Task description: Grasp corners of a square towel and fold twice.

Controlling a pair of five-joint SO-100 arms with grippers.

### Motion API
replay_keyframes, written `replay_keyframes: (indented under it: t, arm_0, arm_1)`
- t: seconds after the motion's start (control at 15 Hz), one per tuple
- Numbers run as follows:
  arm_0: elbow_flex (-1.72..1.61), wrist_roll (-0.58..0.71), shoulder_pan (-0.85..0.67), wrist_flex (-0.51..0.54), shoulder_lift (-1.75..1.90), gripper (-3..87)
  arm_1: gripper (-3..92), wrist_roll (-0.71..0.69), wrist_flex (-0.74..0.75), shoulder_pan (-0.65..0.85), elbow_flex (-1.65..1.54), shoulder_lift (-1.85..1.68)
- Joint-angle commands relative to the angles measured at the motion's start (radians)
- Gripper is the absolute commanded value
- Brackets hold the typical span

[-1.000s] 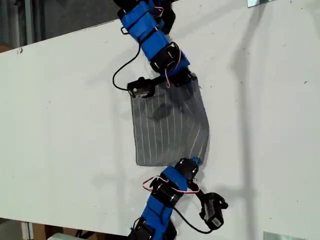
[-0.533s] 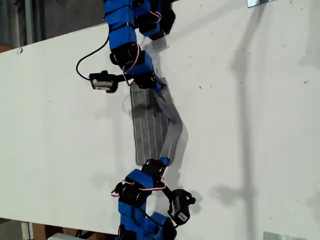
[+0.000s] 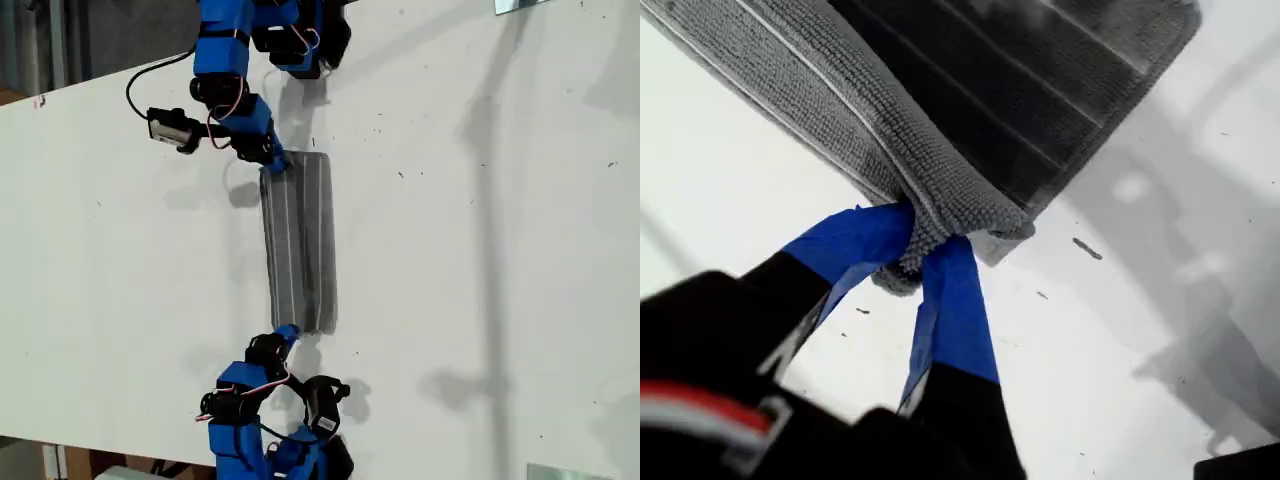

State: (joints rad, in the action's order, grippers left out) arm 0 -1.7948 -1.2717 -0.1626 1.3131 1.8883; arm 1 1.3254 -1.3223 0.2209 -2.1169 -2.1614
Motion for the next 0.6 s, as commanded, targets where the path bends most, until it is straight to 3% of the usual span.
replay_keyframes:
  t: [0.0,0.13,0.33,0.53]
  arm_0:
    - [-0.078,0.051,-0.107,-0.058,0.043,-0.3]
    - [-0.158,0.103,-0.206,-0.124,0.021,-0.3]
    - [-0.121,0.17,-0.288,-0.137,-0.098,-0.3]
    - [-0.069,0.175,-0.279,-0.12,-0.15,-0.3]
  arm_1:
    - [-0.1,-0.067,0.023,0.086,-0.015,-0.012]
    - [-0.1,-0.126,0.052,0.16,-0.029,0.035]
    - [-0.1,-0.199,0.11,0.245,-0.023,0.17]
    - [-0.1,-0.198,0.129,0.212,-0.02,0.222]
